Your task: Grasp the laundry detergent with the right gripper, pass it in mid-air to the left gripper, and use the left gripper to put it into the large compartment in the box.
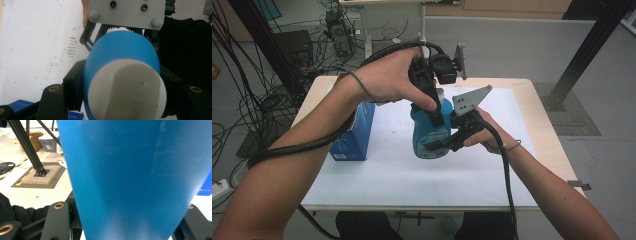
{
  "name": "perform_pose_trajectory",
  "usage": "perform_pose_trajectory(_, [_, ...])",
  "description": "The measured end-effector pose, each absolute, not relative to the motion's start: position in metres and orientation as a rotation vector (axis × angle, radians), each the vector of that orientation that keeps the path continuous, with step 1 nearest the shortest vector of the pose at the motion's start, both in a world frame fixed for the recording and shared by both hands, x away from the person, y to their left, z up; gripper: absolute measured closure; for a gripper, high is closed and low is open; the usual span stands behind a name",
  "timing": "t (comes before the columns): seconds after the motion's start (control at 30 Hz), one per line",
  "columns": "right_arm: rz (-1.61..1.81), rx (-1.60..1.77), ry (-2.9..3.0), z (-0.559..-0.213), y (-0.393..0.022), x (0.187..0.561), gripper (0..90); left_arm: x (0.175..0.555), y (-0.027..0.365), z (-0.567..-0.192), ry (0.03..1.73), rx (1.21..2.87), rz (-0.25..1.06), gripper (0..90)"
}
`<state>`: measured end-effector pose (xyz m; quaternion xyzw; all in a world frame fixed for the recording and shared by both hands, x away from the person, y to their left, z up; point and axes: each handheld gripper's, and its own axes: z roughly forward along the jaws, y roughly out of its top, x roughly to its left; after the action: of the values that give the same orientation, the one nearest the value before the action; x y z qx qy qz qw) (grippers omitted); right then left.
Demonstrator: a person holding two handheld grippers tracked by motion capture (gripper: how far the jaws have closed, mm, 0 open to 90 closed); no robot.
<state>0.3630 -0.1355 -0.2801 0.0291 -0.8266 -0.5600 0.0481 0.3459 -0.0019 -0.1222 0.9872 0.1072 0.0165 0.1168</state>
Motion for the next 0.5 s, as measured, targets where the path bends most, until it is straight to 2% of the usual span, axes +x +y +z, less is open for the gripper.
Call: perform_pose_trajectory(0.5, [-1.739, 0.088, -2.507, -0.2833, -0.1342, 0.3635, 41.4, 0.3458, -0.003, -0.1221, 0.333, 2.903, 0.057, 37.2])
